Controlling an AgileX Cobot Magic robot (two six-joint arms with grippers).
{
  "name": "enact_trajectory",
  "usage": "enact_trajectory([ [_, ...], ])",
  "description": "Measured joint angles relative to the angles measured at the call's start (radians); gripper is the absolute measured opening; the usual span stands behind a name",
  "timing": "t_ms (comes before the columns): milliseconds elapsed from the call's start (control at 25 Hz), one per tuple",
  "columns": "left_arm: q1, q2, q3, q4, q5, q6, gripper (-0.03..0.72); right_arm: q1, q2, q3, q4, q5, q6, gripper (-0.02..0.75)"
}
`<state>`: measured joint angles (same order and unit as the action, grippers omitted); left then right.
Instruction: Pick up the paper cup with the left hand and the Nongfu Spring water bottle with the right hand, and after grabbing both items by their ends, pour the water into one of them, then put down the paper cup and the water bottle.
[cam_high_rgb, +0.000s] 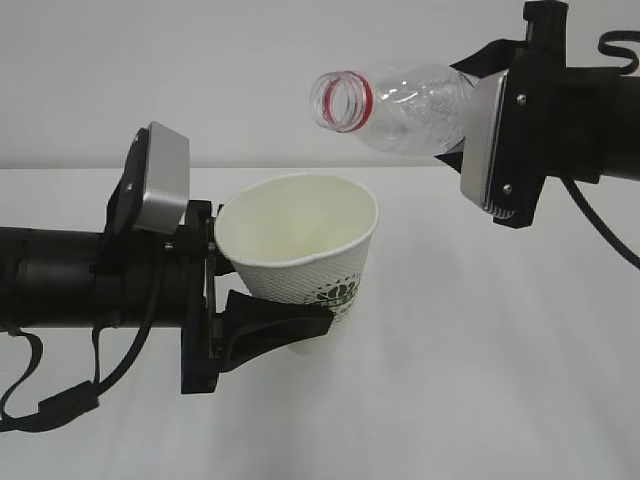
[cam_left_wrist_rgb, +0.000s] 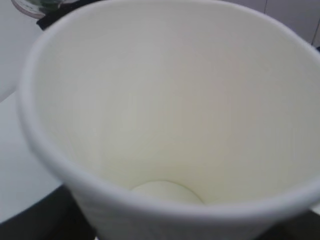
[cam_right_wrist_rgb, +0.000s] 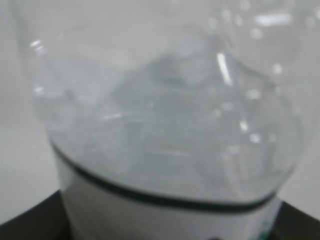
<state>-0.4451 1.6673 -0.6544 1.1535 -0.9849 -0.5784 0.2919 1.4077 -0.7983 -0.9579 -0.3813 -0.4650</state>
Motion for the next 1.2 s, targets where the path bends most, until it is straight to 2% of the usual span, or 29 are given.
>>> enact_trajectory([
  [280,0.000,0.000,0.000,0.001,-0.003,0.000,0.516,0.000,0.000,-0.055,0.000,0.000,-0.020,0.459],
  [1200,0.000,0.000,0.000,0.001,-0.015,0.000,0.508,0.000,0.000,-0.057,0.000,0.004,-0.123,0.459],
])
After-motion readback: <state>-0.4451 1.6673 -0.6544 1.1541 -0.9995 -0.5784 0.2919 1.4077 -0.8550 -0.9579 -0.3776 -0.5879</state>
